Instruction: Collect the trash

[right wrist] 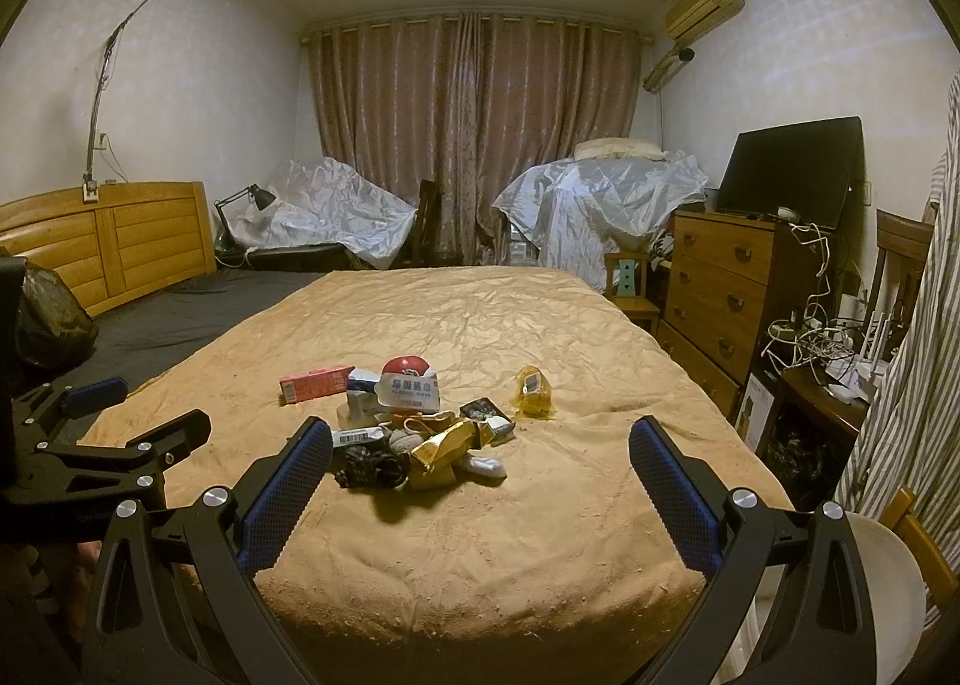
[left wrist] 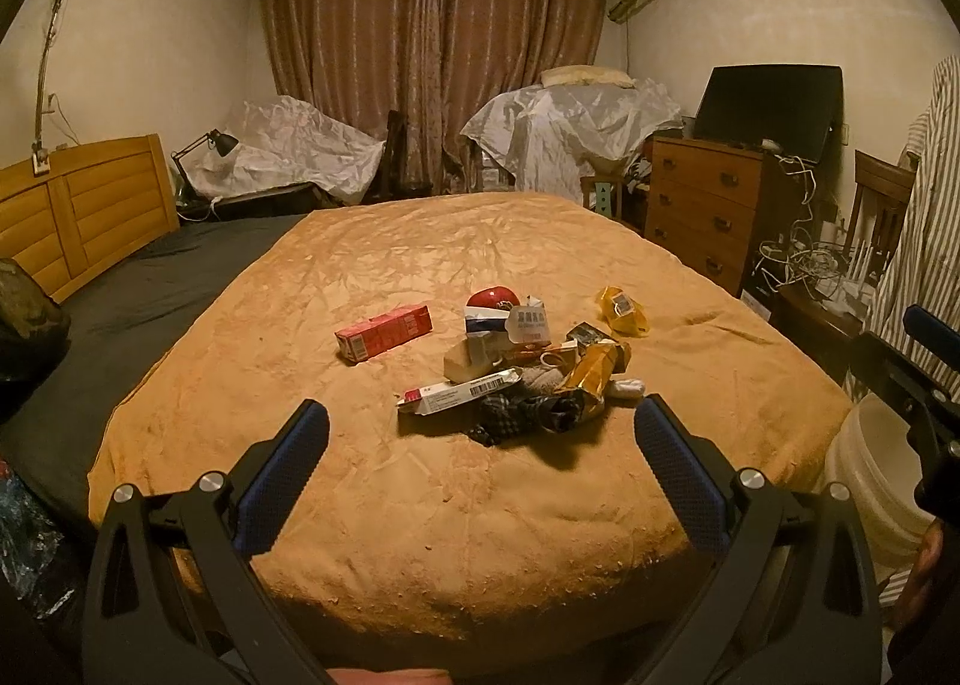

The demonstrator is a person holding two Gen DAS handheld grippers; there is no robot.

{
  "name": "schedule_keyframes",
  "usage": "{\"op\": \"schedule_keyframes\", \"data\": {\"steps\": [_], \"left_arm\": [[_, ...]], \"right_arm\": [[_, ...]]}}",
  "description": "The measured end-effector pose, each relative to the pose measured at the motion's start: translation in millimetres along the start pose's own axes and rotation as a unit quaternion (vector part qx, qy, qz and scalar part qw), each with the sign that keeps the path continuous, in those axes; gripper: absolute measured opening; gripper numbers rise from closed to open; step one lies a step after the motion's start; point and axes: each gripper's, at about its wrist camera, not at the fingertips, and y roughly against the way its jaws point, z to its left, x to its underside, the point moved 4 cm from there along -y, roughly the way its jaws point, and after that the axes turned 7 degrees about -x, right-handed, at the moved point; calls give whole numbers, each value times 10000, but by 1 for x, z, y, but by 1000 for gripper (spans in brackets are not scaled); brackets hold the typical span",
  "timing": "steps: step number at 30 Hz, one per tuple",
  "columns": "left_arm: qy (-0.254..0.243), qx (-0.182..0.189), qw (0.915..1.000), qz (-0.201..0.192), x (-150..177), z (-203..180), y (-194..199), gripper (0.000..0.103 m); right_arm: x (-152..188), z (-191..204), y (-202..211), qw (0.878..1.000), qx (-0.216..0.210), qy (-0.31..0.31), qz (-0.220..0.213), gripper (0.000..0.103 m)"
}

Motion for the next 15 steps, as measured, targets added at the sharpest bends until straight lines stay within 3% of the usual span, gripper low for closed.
{"op": "schedule_keyframes", "data": {"steps": [15], "left_arm": [[9, -9, 10000, 24, 1, 2, -1, 98]], "right_arm": [[8, 1, -4, 10000, -9, 7, 32, 99]]}}
